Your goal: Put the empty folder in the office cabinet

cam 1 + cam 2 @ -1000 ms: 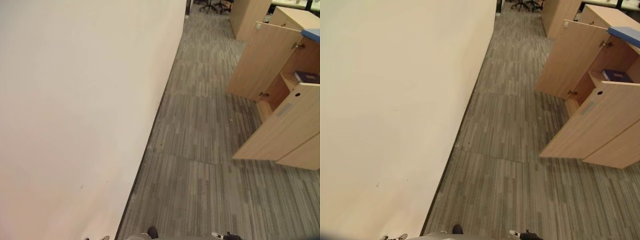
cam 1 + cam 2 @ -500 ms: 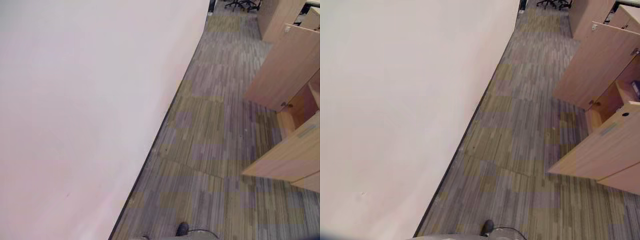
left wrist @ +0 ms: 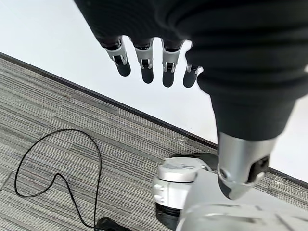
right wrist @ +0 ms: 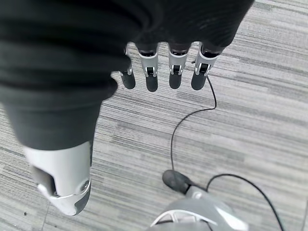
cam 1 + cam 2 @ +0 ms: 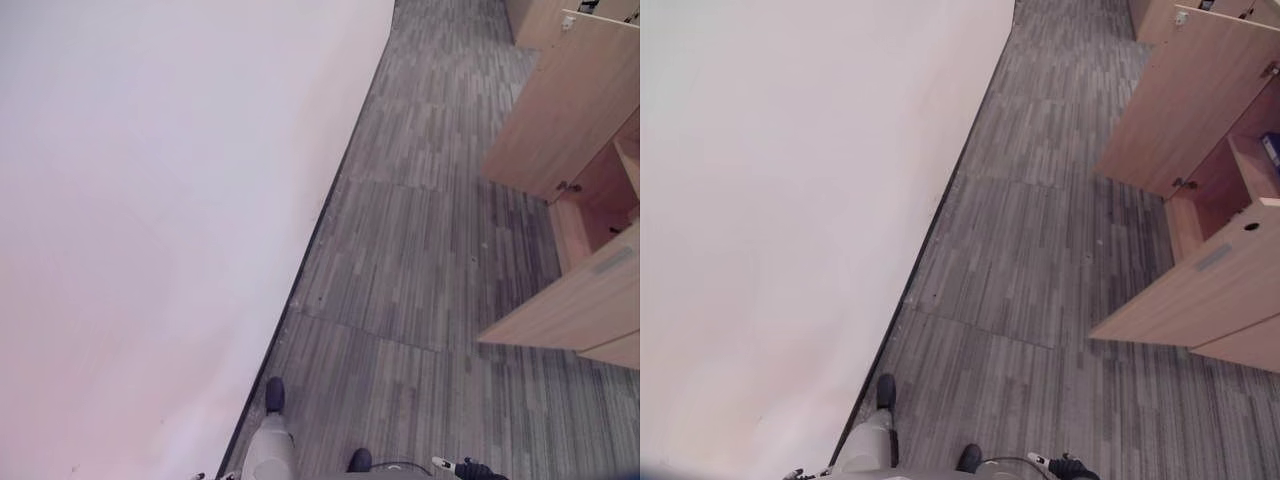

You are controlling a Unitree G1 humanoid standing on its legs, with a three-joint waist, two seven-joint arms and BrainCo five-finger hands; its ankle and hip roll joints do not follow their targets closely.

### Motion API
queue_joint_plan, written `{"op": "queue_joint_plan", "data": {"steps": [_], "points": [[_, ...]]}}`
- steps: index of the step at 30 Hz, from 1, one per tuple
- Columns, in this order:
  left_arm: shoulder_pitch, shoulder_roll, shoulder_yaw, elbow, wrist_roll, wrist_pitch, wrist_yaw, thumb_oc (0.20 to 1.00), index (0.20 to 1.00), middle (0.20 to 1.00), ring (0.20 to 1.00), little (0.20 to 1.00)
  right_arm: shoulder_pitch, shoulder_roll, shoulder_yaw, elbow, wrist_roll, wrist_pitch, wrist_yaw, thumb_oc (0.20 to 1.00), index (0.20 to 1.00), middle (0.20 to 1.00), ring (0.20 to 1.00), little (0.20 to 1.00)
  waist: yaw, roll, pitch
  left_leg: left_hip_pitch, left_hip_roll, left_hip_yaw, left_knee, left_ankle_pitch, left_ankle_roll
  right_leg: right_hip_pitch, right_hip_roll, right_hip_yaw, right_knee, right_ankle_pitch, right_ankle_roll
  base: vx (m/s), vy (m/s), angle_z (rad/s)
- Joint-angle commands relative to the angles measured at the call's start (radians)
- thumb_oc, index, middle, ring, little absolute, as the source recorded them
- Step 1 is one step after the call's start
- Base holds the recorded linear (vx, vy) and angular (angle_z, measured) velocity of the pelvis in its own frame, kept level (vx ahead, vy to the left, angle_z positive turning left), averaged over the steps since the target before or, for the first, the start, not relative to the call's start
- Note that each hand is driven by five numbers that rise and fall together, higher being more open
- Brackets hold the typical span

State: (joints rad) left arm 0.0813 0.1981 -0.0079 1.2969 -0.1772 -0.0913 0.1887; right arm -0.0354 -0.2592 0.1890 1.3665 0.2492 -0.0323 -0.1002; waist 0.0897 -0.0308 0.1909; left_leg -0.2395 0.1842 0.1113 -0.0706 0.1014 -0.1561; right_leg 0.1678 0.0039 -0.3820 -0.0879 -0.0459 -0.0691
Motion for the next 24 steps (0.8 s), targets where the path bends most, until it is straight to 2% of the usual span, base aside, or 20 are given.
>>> {"op": "queue_joint_plan", "data": {"steps": [1,2,3,5,8,10,12,13,14,16,17,20,21,22,23,24], "points": [[0.004,0.041,0.017,0.036,-0.028,-0.017,0.013,1.000,1.000,1.000,1.000,1.000,0.013,-0.005,-0.008,0.000,-0.043,-0.004,-0.009,1.000,1.000,1.000,1.000,1.000,0.050,0.001,-0.025,0.017,0.010,-0.044,-0.017,0.074,0.015,-0.004,-0.024,0.027,0.001,-0.032,0.147,0.19,0.146,-0.40],[0.004,0.041,0.017,0.036,-0.028,-0.017,0.013,1.000,1.000,1.000,1.000,1.000,0.013,-0.005,-0.008,0.000,-0.043,-0.004,-0.009,1.000,1.000,1.000,1.000,1.000,0.049,0.001,-0.025,0.016,0.010,-0.044,-0.017,0.074,0.015,-0.005,-0.024,0.026,0.001,-0.032,0.147,0.27,0.248,-0.58],[0.006,0.043,0.023,0.049,-0.023,-0.014,0.009,1.000,1.000,1.000,1.000,1.000,0.017,0.000,-0.010,0.010,-0.051,-0.001,-0.005,1.000,1.000,1.000,1.000,1.000,0.059,0.006,-0.040,0.034,-0.004,-0.070,-0.017,0.093,0.011,0.008,-0.038,0.043,0.001,-0.034,0.153,0.30,0.287,-0.48],[0.005,0.047,0.027,0.059,-0.024,-0.013,0.008,1.000,1.000,1.000,1.000,1.000,0.020,0.010,-0.014,0.010,-0.050,0.004,0.002,1.000,1.000,1.000,1.000,1.000,0.063,0.000,-0.054,0.050,-0.020,-0.065,-0.001,0.084,0.023,0.022,-0.074,0.045,0.001,-0.032,0.169,0.32,0.337,-0.43],[-0.001,0.054,0.022,0.061,-0.018,-0.015,0.010,1.000,1.000,1.000,1.000,1.000,0.019,0.015,-0.020,0.009,-0.059,0.015,0.010,1.000,1.000,1.000,1.000,1.000,0.063,-0.011,-0.073,0.051,-0.069,-0.052,0.058,0.022,0.065,0.029,-0.156,0.044,0.003,-0.004,0.211,0.24,0.335,-0.15],[-0.008,0.061,0.017,0.060,-0.016,-0.015,0.011,1.000,1.000,1.000,1.000,1.000,0.017,0.016,-0.026,0.000,-0.061,0.022,0.018,1.000,1.000,1.000,1.000,1.000,0.061,-0.012,-0.088,0.049,-0.111,-0.041,0.106,-0.026,0.092,0.016,-0.228,0.035,0.060,0.014,0.235,0.24,0.384,0.10],[-0.016,0.071,0.012,0.057,-0.010,-0.016,0.009,1.000,1.000,1.000,1.000,1.000,0.013,0.011,-0.034,-0.017,-0.060,0.026,0.031,1.000,1.000,1.000,1.000,1.000,0.058,-0.009,-0.096,0.069,-0.164,-0.028,0.127,-0.066,0.127,-0.014,-0.319,0.025,0.177,0.081,0.249,0.23,0.425,0.09],[-0.017,0.077,0.014,0.055,-0.010,-0.015,0.009,1.000,1.000,1.000,1.000,1.000,0.014,0.009,-0.033,-0.025,-0.062,0.029,0.036,1.000,1.000,1.000,1.000,1.000,0.054,-0.006,-0.093,0.090,-0.193,-0.021,0.127,-0.080,0.148,-0.040,-0.367,0.026,0.265,0.129,0.240,0.35,0.663,0.14],[-0.015,0.089,0.016,0.050,-0.009,-0.006,0.009,1.000,1.000,1.000,1.000,1.000,0.010,0.007,-0.018,-0.049,-0.059,0.030,0.043,1.000,1.000,1.000,1.000,1.000,0.044,0.007,-0.077,0.170,-0.235,-0.013,0.101,-0.117,0.179,-0.097,-0.442,0.025,0.447,0.210,0.213,0.33,0.637,0.18],[-0.011,0.099,0.017,0.050,0.001,0.000,0.006,1.000,1.000,1.000,1.000,1.000,0.009,0.013,-0.006,-0.070,-0.060,0.024,0.044,1.000,1.000,1.000,1.000,1.000,0.044,0.014,-0.073,0.228,-0.246,0.015,0.059,-0.130,0.189,-0.124,-0.477,-0.056,0.523,0.219,0.208,0.28,0.427,0.04],[-0.010,0.101,0.015,0.047,0.009,0.001,0.007,1.000,1.000,1.000,1.000,1.000,0.007,0.015,0.007,-0.079,-0.063,0.022,0.045,1.000,1.000,1.000,1.000,1.000,0.043,0.014,-0.066,0.261,-0.245,0.026,0.031,-0.137,0.189,-0.139,-0.476,-0.086,0.539,0.194,0.210,0.15,0.154,-0.12],[-0.011,0.102,0.013,0.041,0.010,0.000,0.004,1.000,1.000,1.000,1.000,1.000,0.000,0.014,0.017,-0.091,-0.065,0.020,0.048,1.000,1.000,1.000,1.000,1.000,0.036,0.021,-0.058,0.275,-0.235,0.034,0.022,-0.136,0.184,-0.167,-0.451,-0.109,0.539,0.169,0.205,0.09,0.059,-0.38],[-0.014,0.101,0.011,0.033,0.009,0.001,0.000,1.000,1.000,1.000,1.000,1.000,-0.019,0.009,0.029,-0.106,-0.072,0.018,0.048,1.000,1.000,1.000,1.000,1.000,0.023,0.031,-0.037,0.301,-0.228,0.041,0.019,-0.141,0.183,-0.230,-0.395,-0.131,0.502,0.141,0.215,0.16,0.018,-0.24],[-0.016,0.093,0.009,0.032,0.013,0.004,-0.004,1.000,1.000,1.000,1.000,1.000,-0.034,0.006,0.040,-0.108,-0.085,0.018,0.043,1.000,1.000,1.000,1.000,1.000,0.015,0.034,-0.024,0.331,-0.223,0.056,0.017,-0.155,0.176,-0.260,-0.328,-0.166,0.420,0.140,0.225,0.29,-0.001,-0.16],[-0.015,0.087,0.008,0.038,0.027,0.012,-0.010,1.000,1.000,1.000,1.000,1.000,-0.041,0.002,0.046,-0.103,-0.096,0.018,0.040,1.000,1.000,1.000,1.000,1.000,0.006,0.023,-0.019,0.360,-0.228,0.071,0.014,-0.172,0.171,-0.287,-0.260,-0.214,0.321,0.153,0.235,0.21,-0.031,-0.26],[-0.016,0.087,0.008,0.038,0.028,0.012,-0.010,1.000,1.000,1.000,1.000,1.000,-0.041,0.003,0.046,-0.103,-0.096,0.018,0.040,1.000,1.000,1.000,1.000,1.000,0.007,0.025,-0.018,0.362,-0.225,0.072,0.014,-0.173,0.169,-0.282,-0.254,-0.215,0.313,0.156,0.234,0.23,-0.067,-0.33]]}}
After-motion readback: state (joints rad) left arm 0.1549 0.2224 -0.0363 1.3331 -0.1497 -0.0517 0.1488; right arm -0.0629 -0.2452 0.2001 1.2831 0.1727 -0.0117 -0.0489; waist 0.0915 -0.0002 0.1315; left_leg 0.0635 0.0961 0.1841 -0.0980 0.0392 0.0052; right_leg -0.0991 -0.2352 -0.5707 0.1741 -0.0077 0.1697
